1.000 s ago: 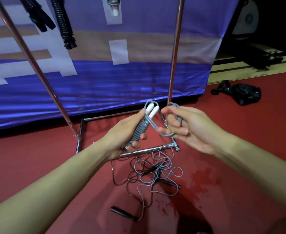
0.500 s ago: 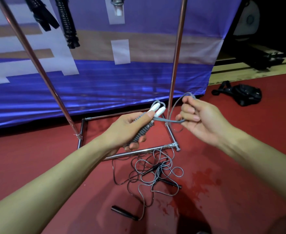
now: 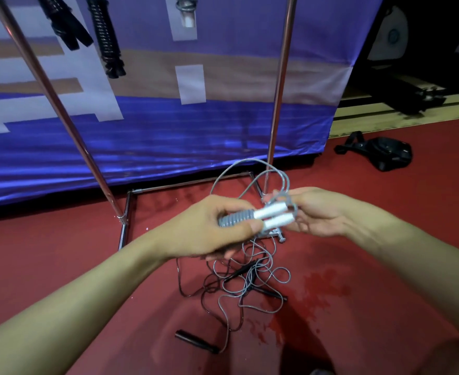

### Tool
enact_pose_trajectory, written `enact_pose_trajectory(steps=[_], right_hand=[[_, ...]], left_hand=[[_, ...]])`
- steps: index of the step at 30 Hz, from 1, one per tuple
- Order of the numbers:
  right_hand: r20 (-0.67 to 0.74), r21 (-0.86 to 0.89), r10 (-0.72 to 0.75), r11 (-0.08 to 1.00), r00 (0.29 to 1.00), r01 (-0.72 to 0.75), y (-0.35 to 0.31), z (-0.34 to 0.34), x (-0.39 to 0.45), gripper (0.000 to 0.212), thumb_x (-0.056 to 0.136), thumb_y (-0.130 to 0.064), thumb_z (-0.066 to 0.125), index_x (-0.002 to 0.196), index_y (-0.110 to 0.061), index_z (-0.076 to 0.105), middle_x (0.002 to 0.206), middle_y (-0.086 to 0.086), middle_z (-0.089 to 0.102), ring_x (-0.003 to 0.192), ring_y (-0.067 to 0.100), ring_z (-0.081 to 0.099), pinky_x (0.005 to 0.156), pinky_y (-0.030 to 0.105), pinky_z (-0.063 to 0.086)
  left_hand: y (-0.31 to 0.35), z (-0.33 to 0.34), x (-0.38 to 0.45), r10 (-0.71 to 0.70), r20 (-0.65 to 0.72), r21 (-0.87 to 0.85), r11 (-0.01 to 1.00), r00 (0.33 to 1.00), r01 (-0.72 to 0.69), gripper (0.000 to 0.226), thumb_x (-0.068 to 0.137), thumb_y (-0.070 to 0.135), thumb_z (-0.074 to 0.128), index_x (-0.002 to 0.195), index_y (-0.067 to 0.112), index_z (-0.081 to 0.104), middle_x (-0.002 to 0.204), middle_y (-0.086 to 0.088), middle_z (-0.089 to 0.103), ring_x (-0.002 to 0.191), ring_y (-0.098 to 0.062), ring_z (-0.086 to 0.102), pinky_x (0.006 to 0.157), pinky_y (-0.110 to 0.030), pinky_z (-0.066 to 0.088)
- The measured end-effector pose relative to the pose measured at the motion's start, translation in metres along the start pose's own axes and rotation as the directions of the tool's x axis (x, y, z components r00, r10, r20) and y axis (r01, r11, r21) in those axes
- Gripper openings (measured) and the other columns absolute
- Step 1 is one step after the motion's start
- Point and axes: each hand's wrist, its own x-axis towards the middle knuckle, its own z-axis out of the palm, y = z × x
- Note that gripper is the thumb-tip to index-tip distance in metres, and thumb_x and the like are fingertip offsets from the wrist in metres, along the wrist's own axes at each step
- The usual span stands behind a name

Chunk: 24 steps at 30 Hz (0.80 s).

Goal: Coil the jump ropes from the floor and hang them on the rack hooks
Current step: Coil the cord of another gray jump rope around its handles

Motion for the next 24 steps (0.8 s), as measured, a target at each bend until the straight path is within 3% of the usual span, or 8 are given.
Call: enact_pose_trajectory(steps=[4, 7, 12, 14, 16, 18, 21, 24], right_hand=[[0.095, 0.077, 0.027, 0.996, 0.995, -0.034, 0.001, 0.015, 0.004, 0.012, 0.095, -0.018, 0.06, 0.092, -0.007, 0.064, 0.066, 0.002, 0.056, 0.055, 0.009, 0.054, 0.057, 0.023, 0.056], [0.085, 0.101, 0.017, 0.995, 0.996, -0.026, -0.001, 0.023, 0.006, 0.022, 0.098, -0.026, 0.061, 0.081, -0.012, 0.06, 0.064, -0.001, 0.043, 0.055, 0.008, 0.04, 0.054, 0.022, 0.052], [0.01, 0.088, -0.07, 0.994, 0.997, 0.069, 0.0, 0.037, 0.011, 0.016, 0.103, -0.014, 0.043, 0.092, -0.014, 0.054, 0.062, -0.003, 0.035, 0.052, 0.009, 0.032, 0.047, 0.023, 0.044], [0.025, 0.055, -0.097, 0.994, 0.995, 0.096, 0.002, 0.043, 0.01, 0.017, 0.105, -0.013, 0.045, 0.093, -0.014, 0.056, 0.062, -0.003, 0.038, 0.051, 0.009, 0.035, 0.045, 0.023, 0.044], [0.044, 0.057, -0.13, 0.99, 0.991, 0.127, 0.004, 0.046, 0.011, 0.021, 0.106, -0.018, 0.05, 0.089, -0.013, 0.06, 0.061, -0.003, 0.043, 0.051, 0.007, 0.041, 0.047, 0.02, 0.044], [0.05, 0.032, -0.181, 0.983, 0.982, 0.18, 0.002, 0.047, 0.01, 0.026, 0.106, -0.024, 0.05, 0.087, -0.013, 0.064, 0.062, -0.004, 0.046, 0.053, 0.006, 0.044, 0.051, 0.018, 0.043], [0.078, -0.011, -0.276, 0.961, 0.958, 0.278, -0.002, 0.047, 0.007, 0.028, 0.106, -0.027, 0.05, 0.087, -0.013, 0.065, 0.072, -0.001, 0.047, 0.061, 0.006, 0.046, 0.057, 0.019, 0.044], [0.124, -0.102, -0.354, 0.925, 0.927, 0.367, -0.006, 0.045, -0.002, 0.033, 0.104, -0.031, 0.053, 0.081, -0.017, 0.073, 0.076, -0.002, 0.05, 0.063, 0.005, 0.049, 0.06, 0.019, 0.049]], left_hand=[[-0.003, 0.009, -0.001, -0.156, 0.162, 0.112, 0.984, 0.974, 0.139, 0.025, 0.103, 0.035, 0.062, 0.083, 0.023, 0.067, 0.058, -0.005, 0.062, 0.04, -0.018, 0.046, 0.04, -0.023, 0.039], [-0.009, 0.011, 0.0, -0.266, 0.212, 0.149, 0.96, 0.94, 0.238, 0.026, 0.104, 0.04, 0.06, 0.083, 0.026, 0.067, 0.06, -0.005, 0.064, 0.041, -0.016, 0.049, 0.041, -0.023, 0.043], [-0.016, 0.012, 0.002, -0.362, 0.212, 0.131, 0.931, 0.908, 0.34, 0.022, 0.102, 0.048, 0.06, 0.087, 0.037, 0.071, 0.076, -0.009, 0.076, 0.053, -0.021, 0.067, 0.051, -0.026, 0.053], [-0.019, 0.016, 0.003, -0.395, 0.197, 0.117, 0.918, 0.897, 0.379, 0.022, 0.102, 0.047, 0.061, 0.103, 0.027, 0.071, 0.088, -0.009, 0.079, 0.065, -0.022, 0.075, 0.049, -0.023, 0.053], [-0.023, 0.017, 0.004, -0.415, 0.17, 0.125, 0.909, 0.894, 0.399, 0.032, 0.101, 0.046, 0.062, 0.113, 0.018, 0.071, 0.085, -0.001, 0.075, 0.075, -0.023, 0.078, 0.045, -0.021, 0.05], [-0.025, 0.015, 0.005, -0.416, 0.151, 0.138, 0.907, 0.897, 0.398, 0.031, 0.102, 0.045, 0.061, 0.119, 0.02, 0.07, 0.085, 0.008, 0.076, 0.076, -0.026, 0.079, 0.045, -0.022, 0.048], [-0.027, 0.012, 0.007, -0.411, 0.123, 0.136, 0.909, 0.903, 0.395, 0.025, 0.104, 0.043, 0.057, 0.122, 0.026, 0.059, 0.106, 0.012, 0.079, 0.074, -0.03, 0.077, 0.045, -0.024, 0.046], [-0.027, 0.007, 0.01, -0.415, 0.055, 0.112, 0.906, 0.908, 0.407, 0.024, 0.103, 0.043, 0.059, 0.122, 0.029, 0.053, 0.1, 0.008, 0.08, 0.064, -0.026, 0.074, 0.043, -0.024, 0.044]])
